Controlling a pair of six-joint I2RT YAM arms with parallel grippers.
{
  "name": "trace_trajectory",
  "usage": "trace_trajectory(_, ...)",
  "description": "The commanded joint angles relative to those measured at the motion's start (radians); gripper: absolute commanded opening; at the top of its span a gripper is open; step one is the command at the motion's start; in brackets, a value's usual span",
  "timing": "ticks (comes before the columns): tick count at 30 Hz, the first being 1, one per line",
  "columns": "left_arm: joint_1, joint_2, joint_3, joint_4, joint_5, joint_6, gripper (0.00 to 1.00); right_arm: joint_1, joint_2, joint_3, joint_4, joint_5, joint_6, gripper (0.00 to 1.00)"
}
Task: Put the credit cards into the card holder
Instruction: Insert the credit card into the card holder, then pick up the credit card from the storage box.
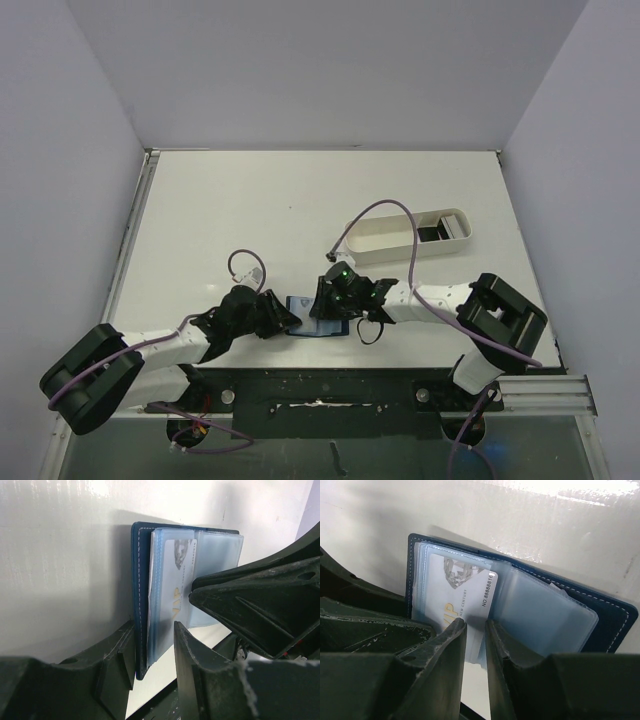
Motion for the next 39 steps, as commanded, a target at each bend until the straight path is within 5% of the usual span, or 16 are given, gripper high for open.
trace_trajectory(1, -0.004, 0.007, 0.036, 0.052, 0.003, 0.024, 0.32, 0.011, -0.01, 0.018, 0.07, -0.01, -0.008, 0.23)
trace_trajectory(11, -0.004, -0.004, 0.057, -0.005, -0.018, 0.025, 0.34, 0.005, -0.042, 0.009, 0.05, -0.008, -0.028, 0.29)
trace_trajectory(22, -0.004, -0.197, 0.159, -0.307, -0.122, 0.085, 0.54, -0.077, -0.3, 0.136, -0.319, 0.18, -0.167, 0.37)
trace_trajectory(34, -0.004, -0.21, 0.285, -0.441, -0.134, 0.174, 0.53, -0.491, -0.33, 0.374, -0.548, 0.391, -0.486, 0.41)
trace_trajectory(39, -0.004, -0.168, 0.235, -0.281, -0.033, 0.178, 0.49, -0.653, -0.277, 0.416, -0.553, 0.438, -0.594, 0.42)
